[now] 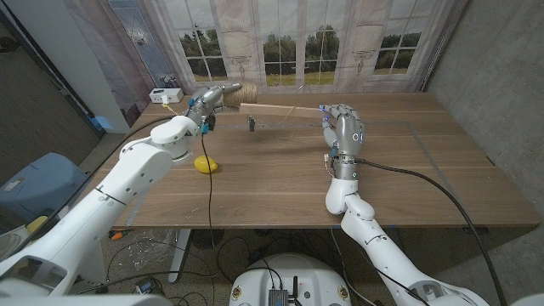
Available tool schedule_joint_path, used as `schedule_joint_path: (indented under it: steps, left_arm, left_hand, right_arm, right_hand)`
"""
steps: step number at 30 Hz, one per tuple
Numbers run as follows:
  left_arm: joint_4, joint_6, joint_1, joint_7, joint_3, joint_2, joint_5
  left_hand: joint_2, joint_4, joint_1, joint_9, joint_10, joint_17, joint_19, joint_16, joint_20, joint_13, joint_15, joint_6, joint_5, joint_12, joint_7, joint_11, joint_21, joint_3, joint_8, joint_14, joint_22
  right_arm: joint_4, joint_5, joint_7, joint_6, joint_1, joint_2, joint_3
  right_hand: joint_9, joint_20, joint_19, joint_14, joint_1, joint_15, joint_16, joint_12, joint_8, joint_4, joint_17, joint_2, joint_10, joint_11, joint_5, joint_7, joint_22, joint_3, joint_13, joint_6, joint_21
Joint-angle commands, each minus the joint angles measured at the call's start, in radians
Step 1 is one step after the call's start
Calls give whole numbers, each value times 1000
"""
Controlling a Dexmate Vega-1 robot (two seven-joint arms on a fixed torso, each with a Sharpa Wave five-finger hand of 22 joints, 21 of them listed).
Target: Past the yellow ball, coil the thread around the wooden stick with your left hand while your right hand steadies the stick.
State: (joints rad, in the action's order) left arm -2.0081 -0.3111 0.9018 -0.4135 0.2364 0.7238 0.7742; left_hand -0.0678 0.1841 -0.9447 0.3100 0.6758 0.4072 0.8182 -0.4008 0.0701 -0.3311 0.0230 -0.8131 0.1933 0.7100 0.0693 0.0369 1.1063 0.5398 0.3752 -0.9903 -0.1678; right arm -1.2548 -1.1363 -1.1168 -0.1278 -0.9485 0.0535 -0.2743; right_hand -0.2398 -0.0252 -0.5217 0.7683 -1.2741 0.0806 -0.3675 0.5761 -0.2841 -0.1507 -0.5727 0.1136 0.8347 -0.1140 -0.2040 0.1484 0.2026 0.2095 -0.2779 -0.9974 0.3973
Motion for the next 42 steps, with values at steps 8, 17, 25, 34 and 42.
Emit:
schedule_joint_path:
  steps: [8, 17, 25, 34, 42]
  left_arm:
    - [-42, -35, -75, 31, 7, 38, -38]
    - [-38, -22, -122, 113, 41, 37, -41]
    - [-62, 0, -127, 161, 52, 44, -45]
    - [-114, 29, -91, 200, 36, 68, -38]
    - [-139, 47, -62, 251, 19, 85, 7]
  left_hand:
    - [200, -16, -192, 21, 138, 6, 29, 7, 82, -166, -249, -51, 7, 4, -28, -137, 7, 127, 3, -188, -2]
    - [200, -16, -191, 23, 140, 8, 29, 9, 83, -166, -249, -51, 7, 3, -30, -134, 7, 127, 2, -191, -3]
    - [200, -16, -190, 23, 139, 8, 29, 15, 83, -166, -248, -51, 7, 1, -29, -138, 6, 128, 0, -188, -3]
    - [200, -16, -190, 24, 140, 10, 29, 17, 83, -165, -249, -51, 7, 0, -29, -139, 6, 128, -2, -191, -3]
    - [200, -16, -189, 25, 142, 11, 29, 19, 83, -165, -250, -53, 7, 0, -29, -137, 5, 128, -2, -192, -3]
  right_arm:
    - [61, 57, 0, 134, 54, 97, -170]
    - [102, 145, 0, 204, 117, 136, -288]
    - [124, 243, 0, 266, 169, 166, -383]
    - [152, 297, 0, 294, 210, 167, -416]
    - [174, 376, 0, 344, 263, 174, -475]
  right_hand:
    - [-2, -10, 0, 3, -43, 157, 0, 136, -7, 3, -5, 36, 117, 8, -8, -34, 2, 0, -112, -62, 9]
    - [-2, -9, 1, 4, -45, 157, 2, 136, -7, 5, -8, 37, 117, 5, -8, -34, 2, -3, -110, -61, 13]
    - [-1, -8, 3, -3, -43, 155, 11, 136, -6, 7, -7, 36, 116, -1, -9, -30, 2, -6, -109, -61, 15]
    - [-1, -7, 5, -2, -41, 155, 15, 137, -6, 10, -8, 36, 116, -5, -9, -26, 2, -9, -109, -62, 18]
    - [-1, -4, 6, -2, -40, 155, 19, 137, -6, 11, -9, 36, 116, -8, -10, -25, 1, -10, -108, -60, 20]
